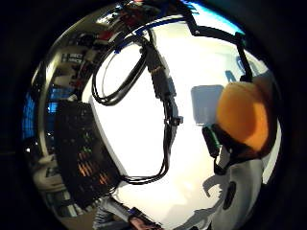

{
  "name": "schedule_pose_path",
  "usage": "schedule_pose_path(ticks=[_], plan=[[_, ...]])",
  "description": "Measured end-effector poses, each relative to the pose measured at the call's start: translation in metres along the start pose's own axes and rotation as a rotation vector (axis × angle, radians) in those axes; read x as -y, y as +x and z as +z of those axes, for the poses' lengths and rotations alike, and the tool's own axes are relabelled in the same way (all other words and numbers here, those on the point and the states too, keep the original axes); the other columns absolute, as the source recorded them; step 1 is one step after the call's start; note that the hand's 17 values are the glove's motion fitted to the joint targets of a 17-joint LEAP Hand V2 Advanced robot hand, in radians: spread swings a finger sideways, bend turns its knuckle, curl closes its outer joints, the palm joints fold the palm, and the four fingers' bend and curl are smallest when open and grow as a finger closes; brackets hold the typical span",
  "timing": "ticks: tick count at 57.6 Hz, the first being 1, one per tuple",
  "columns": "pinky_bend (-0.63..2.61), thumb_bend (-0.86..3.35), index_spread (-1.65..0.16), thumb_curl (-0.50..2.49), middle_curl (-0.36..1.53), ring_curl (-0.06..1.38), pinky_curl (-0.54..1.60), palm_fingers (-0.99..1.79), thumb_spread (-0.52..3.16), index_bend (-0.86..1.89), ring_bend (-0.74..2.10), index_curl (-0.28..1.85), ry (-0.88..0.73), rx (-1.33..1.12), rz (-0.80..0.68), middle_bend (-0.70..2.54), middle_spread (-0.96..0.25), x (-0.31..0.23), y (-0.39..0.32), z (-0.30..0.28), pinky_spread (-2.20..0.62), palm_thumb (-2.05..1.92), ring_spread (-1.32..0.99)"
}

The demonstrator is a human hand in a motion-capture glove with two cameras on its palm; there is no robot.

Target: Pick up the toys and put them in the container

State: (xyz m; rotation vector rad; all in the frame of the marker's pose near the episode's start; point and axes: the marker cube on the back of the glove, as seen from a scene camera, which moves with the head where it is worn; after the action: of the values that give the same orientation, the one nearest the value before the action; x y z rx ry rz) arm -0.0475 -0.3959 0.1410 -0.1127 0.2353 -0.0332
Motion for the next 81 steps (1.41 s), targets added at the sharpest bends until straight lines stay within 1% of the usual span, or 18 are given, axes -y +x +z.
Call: schedule_pose_path(ticks=[7,12,18,25,32,36,42,47,50,53,56,58,59,62,65,71,75,81], plan=[[0.76,0.17,-0.18,0.38,0.42,0.2,0.26,0.19,1.48,0.99,0.21,0.65,0.037,-0.075,-0.031,0.26,-0.01,-0.004,-0.007,-0.013,-0.02,0.57,-0.13],[0.71,0.18,-0.16,0.38,0.45,0.2,0.25,0.24,1.5,0.99,0.2,0.65,0.085,-0.008,-0.096,0.31,-0.04,-0.018,-0.025,-0.032,-0.02,0.59,-0.14],[0.67,0.19,-0.14,0.37,0.47,0.21,0.25,0.26,1.53,1.0,0.19,0.65,0.212,0.106,-0.259,0.35,-0.08,-0.025,-0.06,-0.098,-0.02,0.61,-0.15],[0.63,0.2,-0.13,0.35,0.51,0.23,0.25,0.29,1.56,0.99,0.2,0.64,0.331,0.137,-0.484,0.38,-0.11,-0.072,-0.135,-0.15,-0.03,0.61,-0.16],[0.62,0.21,-0.12,0.35,0.53,0.24,0.26,0.31,1.58,0.97,0.21,0.63,0.387,0.124,-0.71,0.39,-0.13,-0.114,-0.204,-0.18,-0.04,0.61,-0.18],[0.61,0.21,-0.12,0.34,0.55,0.25,0.26,0.31,1.58,0.98,0.22,0.63,0.409,0.059,-0.809,0.4,-0.14,-0.122,-0.228,-0.188,-0.04,0.61,-0.19],[0.61,0.21,-0.12,0.33,0.56,0.26,0.27,0.31,1.57,0.98,0.21,0.63,0.373,0.097,-0.761,0.39,-0.15,-0.13,-0.258,-0.192,-0.04,0.59,-0.19],[0.6,0.19,-0.12,0.32,0.58,0.27,0.27,0.31,1.56,0.98,0.21,0.63,0.354,0.085,-0.79,0.39,-0.16,-0.134,-0.269,-0.191,-0.04,0.57,-0.2],[0.61,0.18,-0.12,0.31,0.58,0.27,0.28,0.3,1.54,0.99,0.2,0.63,0.35,0.025,-0.821,0.37,-0.16,-0.132,-0.268,-0.189,-0.05,0.55,-0.2],[0.69,0.16,-0.13,0.31,0.56,0.27,0.31,0.18,1.53,0.93,0.18,0.61,0.302,0.025,-0.794,0.28,-0.13,-0.133,-0.268,-0.187,-0.05,0.53,-0.18],[0.75,0.15,-0.13,0.3,0.55,0.29,0.33,0.12,1.5,0.87,0.2,0.61,0.246,0.045,-0.757,0.22,-0.11,-0.135,-0.268,-0.185,-0.05,0.52,-0.17],[0.93,0.11,-0.11,0.3,0.5,0.31,0.38,-0.17,1.45,0.55,0.24,0.54,0.22,0.044,-0.753,0.1,-0.05,-0.135,-0.265,-0.184,-0.04,0.48,-0.15],[0.97,0.1,-0.1,0.3,0.49,0.31,0.39,-0.22,1.43,0.45,0.24,0.52,0.211,0.046,-0.75,0.09,-0.03,-0.135,-0.263,-0.184,-0.04,0.47,-0.14],[1.03,0.07,-0.09,0.29,0.44,0.3,0.4,-0.27,1.38,0.25,0.24,0.45,0.2,0.067,-0.742,0.08,0.0,-0.137,-0.257,-0.185,-0.04,0.45,-0.12],[1.04,0.05,-0.08,0.3,0.4,0.3,0.4,-0.25,1.34,0.16,0.22,0.41,0.21,0.09,-0.743,0.06,0.03,-0.139,-0.248,-0.185,-0.03,0.44,-0.1],[1.01,0.02,-0.1,0.3,0.34,0.3,0.4,-0.21,1.29,0.15,0.19,0.36,0.201,0.108,-0.72,0.07,0.05,-0.143,-0.224,-0.183,-0.03,0.43,-0.08],[0.97,0.0,-0.13,0.3,0.31,0.3,0.38,-0.13,1.28,0.23,0.18,0.39,0.186,0.124,-0.723,0.07,0.06,-0.148,-0.204,-0.178,-0.03,0.42,-0.08],[0.96,-0.01,-0.15,0.3,0.27,0.3,0.37,-0.12,1.28,0.25,0.18,0.4,0.191,0.107,-0.678,0.08,0.07,-0.159,-0.164,-0.167,-0.03,0.42,-0.08]])
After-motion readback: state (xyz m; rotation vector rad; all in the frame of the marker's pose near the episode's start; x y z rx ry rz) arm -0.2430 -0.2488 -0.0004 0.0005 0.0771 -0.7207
